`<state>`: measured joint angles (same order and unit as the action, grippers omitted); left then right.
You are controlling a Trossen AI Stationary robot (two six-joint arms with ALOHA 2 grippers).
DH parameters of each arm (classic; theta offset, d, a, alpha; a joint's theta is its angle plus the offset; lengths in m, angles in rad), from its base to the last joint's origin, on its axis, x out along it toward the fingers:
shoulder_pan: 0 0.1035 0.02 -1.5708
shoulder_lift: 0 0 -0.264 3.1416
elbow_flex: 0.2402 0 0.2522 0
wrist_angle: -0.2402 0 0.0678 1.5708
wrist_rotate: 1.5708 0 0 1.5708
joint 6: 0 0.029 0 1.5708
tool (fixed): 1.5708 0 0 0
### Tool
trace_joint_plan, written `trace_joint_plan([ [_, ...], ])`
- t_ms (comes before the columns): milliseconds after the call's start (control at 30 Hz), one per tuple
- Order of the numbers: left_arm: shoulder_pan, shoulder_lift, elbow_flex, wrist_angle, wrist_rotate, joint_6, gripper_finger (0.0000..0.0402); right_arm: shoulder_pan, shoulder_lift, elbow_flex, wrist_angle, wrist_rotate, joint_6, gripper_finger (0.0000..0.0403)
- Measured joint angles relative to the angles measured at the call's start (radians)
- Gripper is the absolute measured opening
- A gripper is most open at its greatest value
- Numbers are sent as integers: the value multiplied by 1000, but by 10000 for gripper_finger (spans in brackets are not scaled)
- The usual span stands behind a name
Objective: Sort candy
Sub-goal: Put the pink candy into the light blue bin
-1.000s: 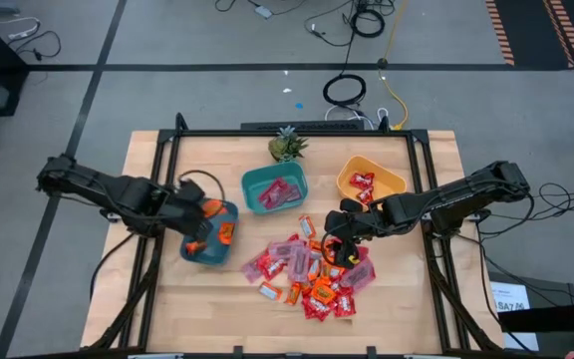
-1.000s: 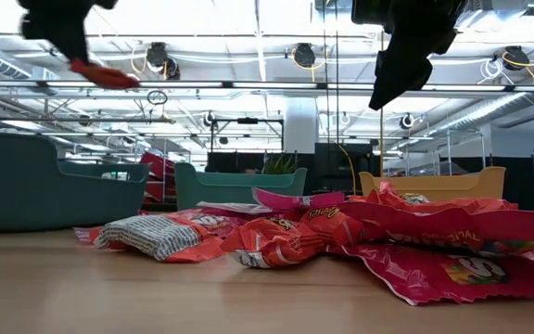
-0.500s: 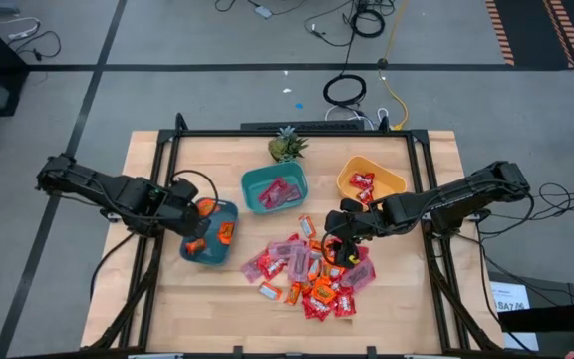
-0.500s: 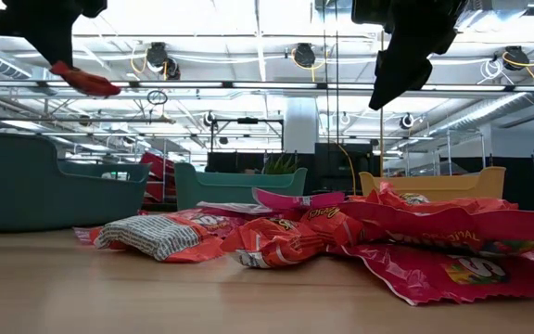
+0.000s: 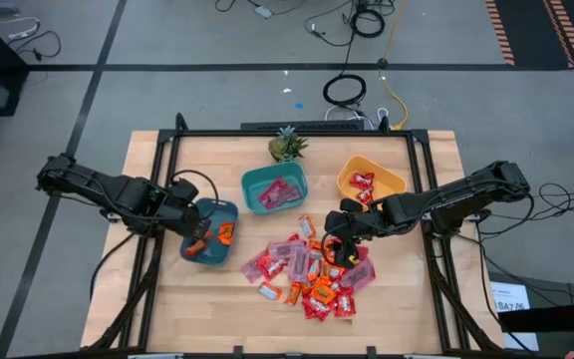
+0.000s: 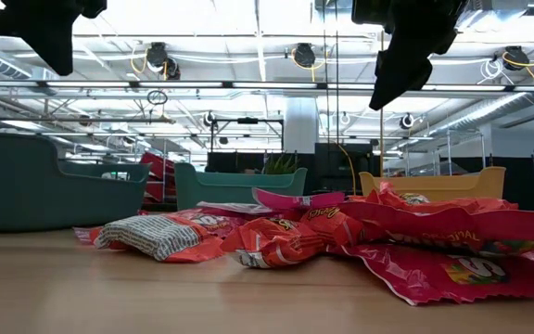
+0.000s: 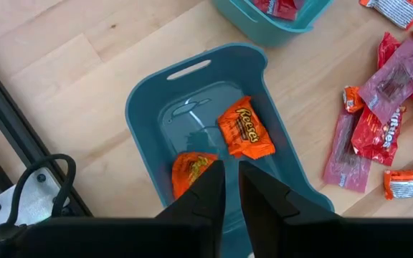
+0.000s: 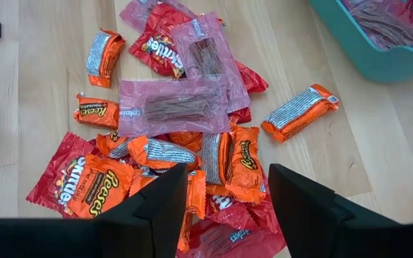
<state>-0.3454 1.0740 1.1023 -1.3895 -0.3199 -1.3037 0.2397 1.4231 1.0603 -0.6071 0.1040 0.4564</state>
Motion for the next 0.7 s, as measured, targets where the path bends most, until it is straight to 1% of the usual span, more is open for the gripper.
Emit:
trace_joint_plan([
  [500,0,1,0,32,0,3,54,0,0,0,0,0,-5,187],
  [700,0,1,0,68,0,85,54,0,0,0,0,0,-5,187],
])
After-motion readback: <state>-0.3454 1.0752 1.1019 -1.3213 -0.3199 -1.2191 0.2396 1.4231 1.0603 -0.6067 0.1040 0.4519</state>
